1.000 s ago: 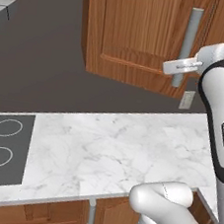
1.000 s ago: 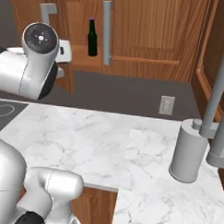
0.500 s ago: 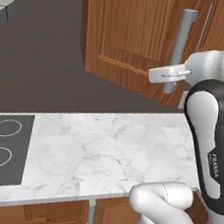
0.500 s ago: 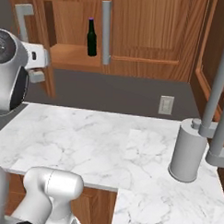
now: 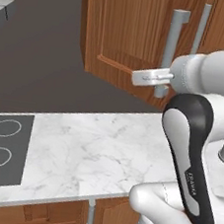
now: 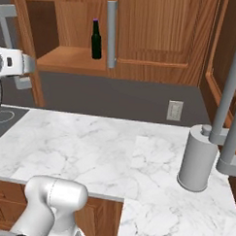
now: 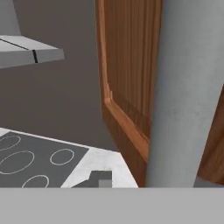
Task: Open the cabinet directly in front. Then move the beer and the cup to the dining counter with the jar on it.
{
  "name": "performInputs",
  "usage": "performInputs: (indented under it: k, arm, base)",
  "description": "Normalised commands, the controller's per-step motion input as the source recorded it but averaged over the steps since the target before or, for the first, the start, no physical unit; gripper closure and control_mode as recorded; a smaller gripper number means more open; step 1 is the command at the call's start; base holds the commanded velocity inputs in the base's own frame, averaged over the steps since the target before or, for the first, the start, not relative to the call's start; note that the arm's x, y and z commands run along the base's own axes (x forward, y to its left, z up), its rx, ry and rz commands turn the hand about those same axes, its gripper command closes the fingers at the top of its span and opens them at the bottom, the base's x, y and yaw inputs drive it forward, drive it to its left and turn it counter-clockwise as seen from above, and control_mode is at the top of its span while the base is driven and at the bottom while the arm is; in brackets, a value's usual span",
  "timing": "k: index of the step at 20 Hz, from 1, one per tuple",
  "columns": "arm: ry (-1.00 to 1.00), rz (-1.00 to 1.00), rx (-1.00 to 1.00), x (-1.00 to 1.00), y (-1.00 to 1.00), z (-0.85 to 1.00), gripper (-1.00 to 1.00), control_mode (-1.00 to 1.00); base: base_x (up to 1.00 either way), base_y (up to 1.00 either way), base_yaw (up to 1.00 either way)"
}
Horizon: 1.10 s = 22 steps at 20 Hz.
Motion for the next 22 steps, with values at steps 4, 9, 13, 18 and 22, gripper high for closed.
performInputs:
  k: [4,9,13,18,22]
  arm:
    - [0.09,-0.1,-0.03,-0.01,0.0,-0.06,-1.0,-1.0]
    - [0.03,-0.09,0.0,-0.35,-0.18,0.0,-1.0,-1.0]
    - [-0.03,-0.08,0.0,-0.86,-0.67,0.0,-1.0,-1.0]
    - [-0.09,-0.06,0.03,-0.56,-0.71,0.0,-1.0,-1.0]
    - [0.0,-0.01,0.25,-0.1,-0.69,0.0,-1.0,-1.0]
  base:
    - [0.0,0.0,0.0]
    - [0.0,0.0,0.0]
    - [0.0,0.0,0.0]
    - [0.0,0.0,0.0]
    - [0.0,0.0,0.0]
